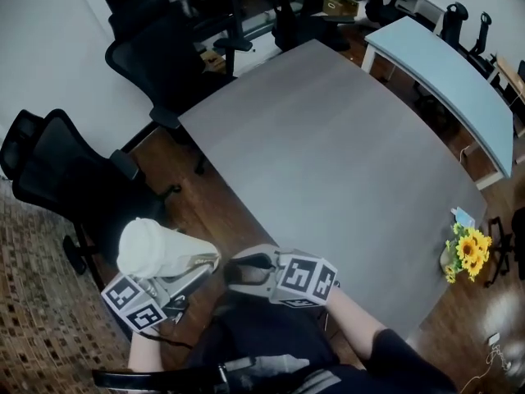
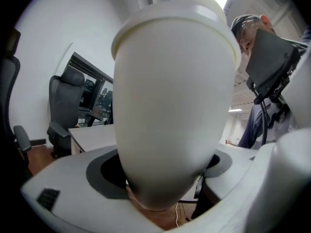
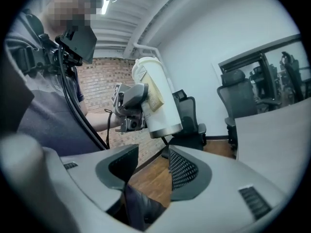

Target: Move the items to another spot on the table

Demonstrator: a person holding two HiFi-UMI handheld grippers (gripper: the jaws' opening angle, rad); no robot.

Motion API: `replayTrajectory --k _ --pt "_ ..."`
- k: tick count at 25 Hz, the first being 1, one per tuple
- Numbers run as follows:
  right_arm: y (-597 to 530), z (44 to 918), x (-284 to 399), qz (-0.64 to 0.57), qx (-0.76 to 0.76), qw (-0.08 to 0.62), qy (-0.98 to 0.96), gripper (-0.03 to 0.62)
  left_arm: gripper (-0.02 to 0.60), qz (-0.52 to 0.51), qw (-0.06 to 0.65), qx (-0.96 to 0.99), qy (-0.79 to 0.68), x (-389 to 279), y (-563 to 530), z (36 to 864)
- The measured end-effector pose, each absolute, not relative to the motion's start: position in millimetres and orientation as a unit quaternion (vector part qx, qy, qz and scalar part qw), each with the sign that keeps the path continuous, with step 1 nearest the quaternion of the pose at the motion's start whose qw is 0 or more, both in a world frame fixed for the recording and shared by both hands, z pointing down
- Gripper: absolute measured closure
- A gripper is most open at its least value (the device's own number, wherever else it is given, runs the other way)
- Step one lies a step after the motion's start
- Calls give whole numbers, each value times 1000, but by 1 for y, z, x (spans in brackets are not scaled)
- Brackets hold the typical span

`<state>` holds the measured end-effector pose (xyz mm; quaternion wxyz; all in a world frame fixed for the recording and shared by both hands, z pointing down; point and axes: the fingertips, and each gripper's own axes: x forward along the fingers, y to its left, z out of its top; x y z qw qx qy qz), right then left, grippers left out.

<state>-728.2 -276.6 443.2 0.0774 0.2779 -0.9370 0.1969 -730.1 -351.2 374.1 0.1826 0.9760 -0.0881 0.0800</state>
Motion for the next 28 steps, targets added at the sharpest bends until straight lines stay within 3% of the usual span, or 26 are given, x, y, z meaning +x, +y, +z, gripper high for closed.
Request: replayTrajectory --k 20,28 --pt "-449 429 -687 202 504 91 -835 388 158 55 199 973 104 -667 -521 375" --pt "-471 439 -687 208 507 138 -825 388 158 58 209 969 118 -646 -561 385"
